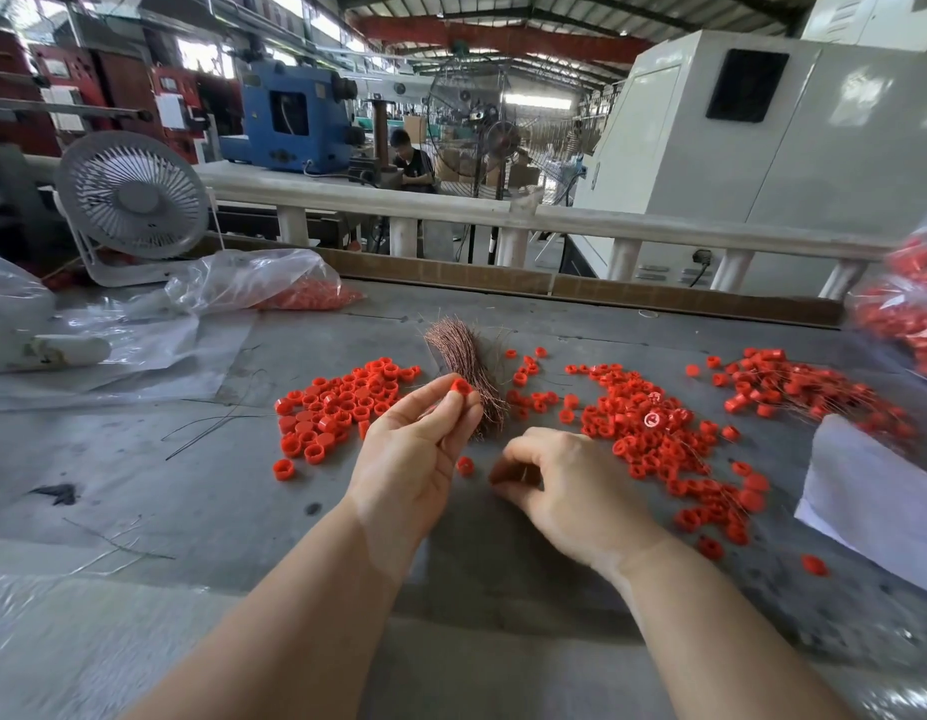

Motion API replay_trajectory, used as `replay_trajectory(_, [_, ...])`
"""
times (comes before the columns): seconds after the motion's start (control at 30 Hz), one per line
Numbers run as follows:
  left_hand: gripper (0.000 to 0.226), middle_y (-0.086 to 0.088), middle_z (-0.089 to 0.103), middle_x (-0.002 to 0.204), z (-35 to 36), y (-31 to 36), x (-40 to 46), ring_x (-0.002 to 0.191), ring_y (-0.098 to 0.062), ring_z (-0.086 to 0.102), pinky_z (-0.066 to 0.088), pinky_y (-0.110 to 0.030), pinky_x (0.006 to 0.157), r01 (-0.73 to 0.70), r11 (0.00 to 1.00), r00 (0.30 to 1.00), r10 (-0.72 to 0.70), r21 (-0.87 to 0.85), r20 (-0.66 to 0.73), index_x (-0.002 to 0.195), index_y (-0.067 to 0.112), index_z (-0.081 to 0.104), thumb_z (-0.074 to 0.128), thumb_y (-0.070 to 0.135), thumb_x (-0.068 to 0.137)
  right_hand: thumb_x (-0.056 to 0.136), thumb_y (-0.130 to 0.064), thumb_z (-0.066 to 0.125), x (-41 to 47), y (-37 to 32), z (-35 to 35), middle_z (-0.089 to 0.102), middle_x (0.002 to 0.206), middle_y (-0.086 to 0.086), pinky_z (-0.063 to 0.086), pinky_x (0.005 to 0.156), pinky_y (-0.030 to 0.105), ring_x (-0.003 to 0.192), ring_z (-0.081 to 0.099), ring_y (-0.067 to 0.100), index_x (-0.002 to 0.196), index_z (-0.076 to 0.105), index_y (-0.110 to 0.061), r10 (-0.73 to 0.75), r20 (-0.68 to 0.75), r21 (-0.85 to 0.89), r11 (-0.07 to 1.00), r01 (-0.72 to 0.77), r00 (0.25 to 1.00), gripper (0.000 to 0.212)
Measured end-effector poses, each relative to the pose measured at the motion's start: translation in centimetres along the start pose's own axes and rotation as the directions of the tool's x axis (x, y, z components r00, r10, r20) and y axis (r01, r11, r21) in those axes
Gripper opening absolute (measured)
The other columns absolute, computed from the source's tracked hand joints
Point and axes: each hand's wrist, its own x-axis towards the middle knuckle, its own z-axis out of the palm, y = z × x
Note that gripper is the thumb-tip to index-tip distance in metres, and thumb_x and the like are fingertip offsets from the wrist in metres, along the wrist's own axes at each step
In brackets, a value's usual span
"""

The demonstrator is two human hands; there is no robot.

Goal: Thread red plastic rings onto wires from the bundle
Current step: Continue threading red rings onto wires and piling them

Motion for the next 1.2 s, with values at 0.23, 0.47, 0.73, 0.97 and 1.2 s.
replay_trajectory(0.23, [0.017, -0.008, 0.070, 0.067, 0.1, -0.2, 0.0, 0.062, -0.013, 0.069, 0.055, -0.017, 0.059, 0.013, 1.000, 0.999, -0.013, 0.012, 0.042, 0.089, 0.000, 0.063, 0.048, -0.010, 0.087, 0.080, -0.018, 0.067, 0.2, 0.3, 0.4, 0.068, 0.085, -0.007, 0.046, 0.074, 0.027, 0.084, 0.061, 0.014, 0.084, 0.065, -0.025, 0.109, -0.023, -0.006, 0.994, -0.110, 0.994, 0.007])
replay_trajectory(0.47, [0.017, -0.008, 0.070, 0.070, 0.2, -0.3, -0.1, 0.062, -0.011, 0.068, 0.056, -0.017, 0.060, 0.021, 0.999, 0.998, -0.023, 0.041, 0.056, 0.089, 0.000, 0.063, 0.050, -0.008, 0.087, 0.082, -0.017, 0.067, 0.0, 0.5, 0.4, 0.064, 0.091, -0.007, 0.037, 0.073, 0.021, 0.089, 0.057, 0.013, 0.082, 0.066, -0.024, 0.076, -0.012, -0.023, 0.997, -0.077, 0.997, 0.007])
replay_trajectory(0.73, [0.016, -0.008, 0.070, 0.070, 0.1, -0.3, -0.1, 0.062, -0.011, 0.068, 0.056, -0.017, 0.061, 0.020, 0.999, 0.996, -0.023, 0.045, 0.081, 0.090, 0.001, 0.064, 0.050, -0.007, 0.086, 0.082, -0.007, 0.067, 0.7, -0.1, -1.1, 0.063, 0.060, -0.012, 0.042, 0.058, 0.010, 0.058, 0.054, -0.002, 0.069, 0.064, -0.024, 0.223, -0.179, 0.643, 0.763, -0.058, 0.958, 0.022])
replay_trajectory(0.97, [0.016, -0.010, 0.072, 0.073, 0.3, -0.6, -0.4, 0.065, -0.012, 0.069, 0.055, -0.018, 0.059, 0.048, 0.992, 0.975, -0.073, 0.120, 0.208, 0.083, 0.002, 0.069, 0.056, -0.003, 0.075, 0.078, 0.004, 0.065, 0.8, -0.4, -1.6, 0.070, 0.069, -0.004, 0.045, 0.054, 0.013, 0.063, 0.059, 0.002, 0.075, 0.068, -0.016, 0.333, -0.176, 0.891, 0.453, 0.007, 0.926, 0.021])
replay_trajectory(1.2, [0.019, -0.007, 0.072, 0.074, 0.3, -0.5, -0.6, 0.067, -0.010, 0.069, 0.055, -0.018, 0.060, 0.049, 0.982, 0.956, -0.099, 0.184, 0.276, 0.071, 0.011, 0.077, 0.060, 0.003, 0.067, 0.077, 0.007, 0.064, 0.7, -0.5, -1.8, 0.071, 0.070, -0.005, 0.043, 0.054, 0.009, 0.062, 0.060, -0.002, 0.079, 0.069, -0.012, 0.341, -0.170, 0.918, 0.396, 0.023, 0.925, 0.019])
